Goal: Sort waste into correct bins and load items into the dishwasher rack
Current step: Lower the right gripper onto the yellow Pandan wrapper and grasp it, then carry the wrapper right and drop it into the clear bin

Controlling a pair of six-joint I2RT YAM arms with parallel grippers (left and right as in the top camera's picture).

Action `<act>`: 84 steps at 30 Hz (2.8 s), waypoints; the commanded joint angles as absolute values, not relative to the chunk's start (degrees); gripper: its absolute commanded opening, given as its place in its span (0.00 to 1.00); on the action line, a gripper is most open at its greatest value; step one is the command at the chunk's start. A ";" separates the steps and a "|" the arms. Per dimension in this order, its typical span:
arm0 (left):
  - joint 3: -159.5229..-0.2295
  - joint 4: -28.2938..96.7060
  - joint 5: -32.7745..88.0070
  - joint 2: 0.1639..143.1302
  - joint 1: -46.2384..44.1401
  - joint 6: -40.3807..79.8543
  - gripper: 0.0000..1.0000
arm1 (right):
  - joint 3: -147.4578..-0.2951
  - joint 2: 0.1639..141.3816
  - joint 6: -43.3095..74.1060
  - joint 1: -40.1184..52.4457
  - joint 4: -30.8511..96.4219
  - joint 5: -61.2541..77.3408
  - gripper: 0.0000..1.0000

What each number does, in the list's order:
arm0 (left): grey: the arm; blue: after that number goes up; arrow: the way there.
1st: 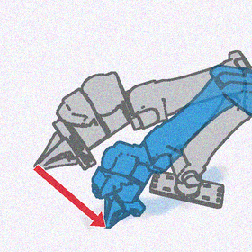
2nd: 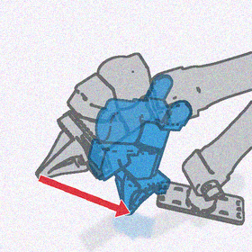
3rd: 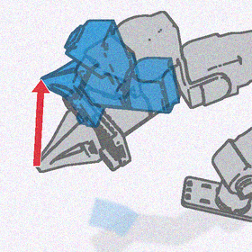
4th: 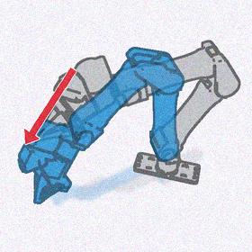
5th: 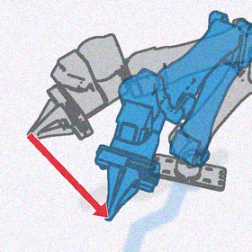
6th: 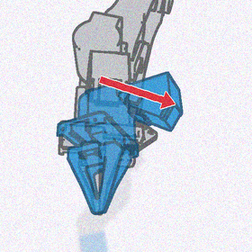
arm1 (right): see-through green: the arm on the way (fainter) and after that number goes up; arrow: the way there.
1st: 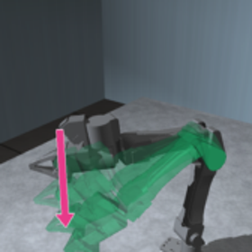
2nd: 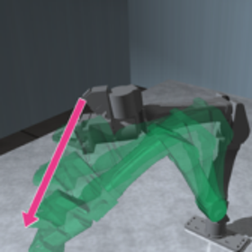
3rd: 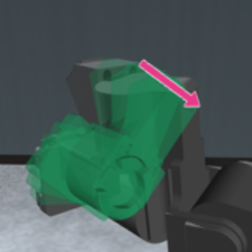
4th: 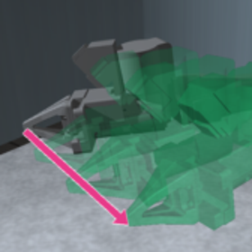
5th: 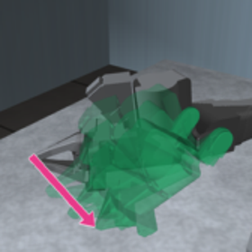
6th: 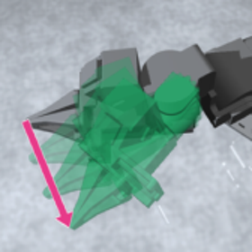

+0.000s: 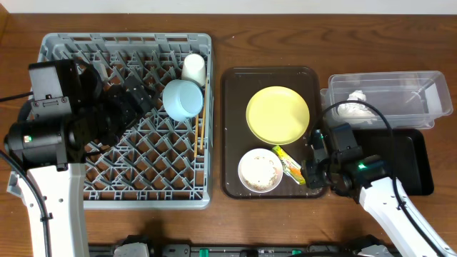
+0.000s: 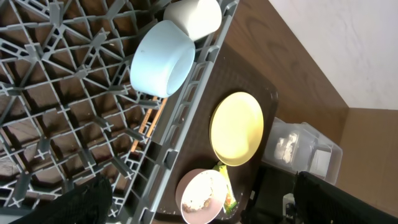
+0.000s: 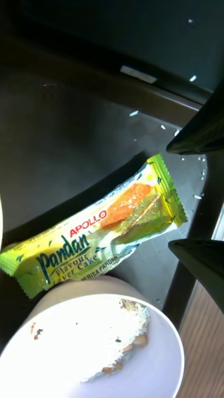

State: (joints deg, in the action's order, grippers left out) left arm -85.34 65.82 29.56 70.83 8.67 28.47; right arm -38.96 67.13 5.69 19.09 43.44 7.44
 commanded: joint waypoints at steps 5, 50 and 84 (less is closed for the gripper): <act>-85.84 65.98 28.86 70.81 8.75 28.10 0.95 | -38.87 72.23 -2.02 24.56 41.63 7.49 0.50; -85.84 65.98 28.86 70.81 8.75 28.08 0.95 | -43.53 82.52 0.43 26.59 37.28 1.98 0.01; -85.84 65.98 28.86 70.81 8.75 28.08 0.95 | -50.89 79.24 35.88 -10.44 7.90 -10.15 0.01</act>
